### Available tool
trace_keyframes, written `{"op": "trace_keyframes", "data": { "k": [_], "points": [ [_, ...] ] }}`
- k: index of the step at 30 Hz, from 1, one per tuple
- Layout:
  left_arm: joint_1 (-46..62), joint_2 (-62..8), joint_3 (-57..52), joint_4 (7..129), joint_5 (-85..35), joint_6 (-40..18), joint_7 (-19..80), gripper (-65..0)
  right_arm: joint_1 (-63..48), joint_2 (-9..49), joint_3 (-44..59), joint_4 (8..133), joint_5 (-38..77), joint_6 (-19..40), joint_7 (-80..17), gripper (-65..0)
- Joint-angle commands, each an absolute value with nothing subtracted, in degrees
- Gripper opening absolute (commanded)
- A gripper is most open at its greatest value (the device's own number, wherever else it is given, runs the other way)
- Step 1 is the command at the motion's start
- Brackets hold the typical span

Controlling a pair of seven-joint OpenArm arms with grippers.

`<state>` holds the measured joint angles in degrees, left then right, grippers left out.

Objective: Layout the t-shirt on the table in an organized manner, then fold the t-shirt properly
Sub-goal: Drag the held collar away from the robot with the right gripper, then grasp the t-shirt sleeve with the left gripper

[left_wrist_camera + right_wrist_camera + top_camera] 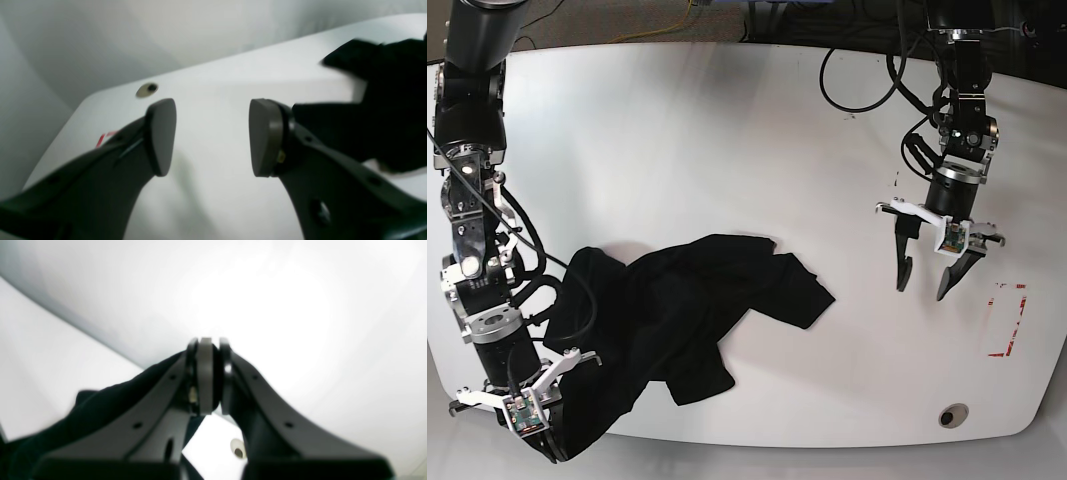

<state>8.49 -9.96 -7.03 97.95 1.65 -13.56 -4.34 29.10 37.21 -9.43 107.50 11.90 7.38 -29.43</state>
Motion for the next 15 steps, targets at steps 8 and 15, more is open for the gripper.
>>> {"op": "trace_keyframes", "data": {
  "k": [8,15],
  "points": [
    [2.0,-10.2,1.8,98.9,1.3,-13.4,-4.3,-31.9,36.6,40.5,-9.3,104.4,17.0,6.5,-27.9,-65.0],
    [0.4,-8.9,5.1,98.8,1.3,-13.4,-0.6,-31.9,44.1,42.6,-12.3,101.9,18.2,6.5,-27.9,-65.0]
  ]
}}
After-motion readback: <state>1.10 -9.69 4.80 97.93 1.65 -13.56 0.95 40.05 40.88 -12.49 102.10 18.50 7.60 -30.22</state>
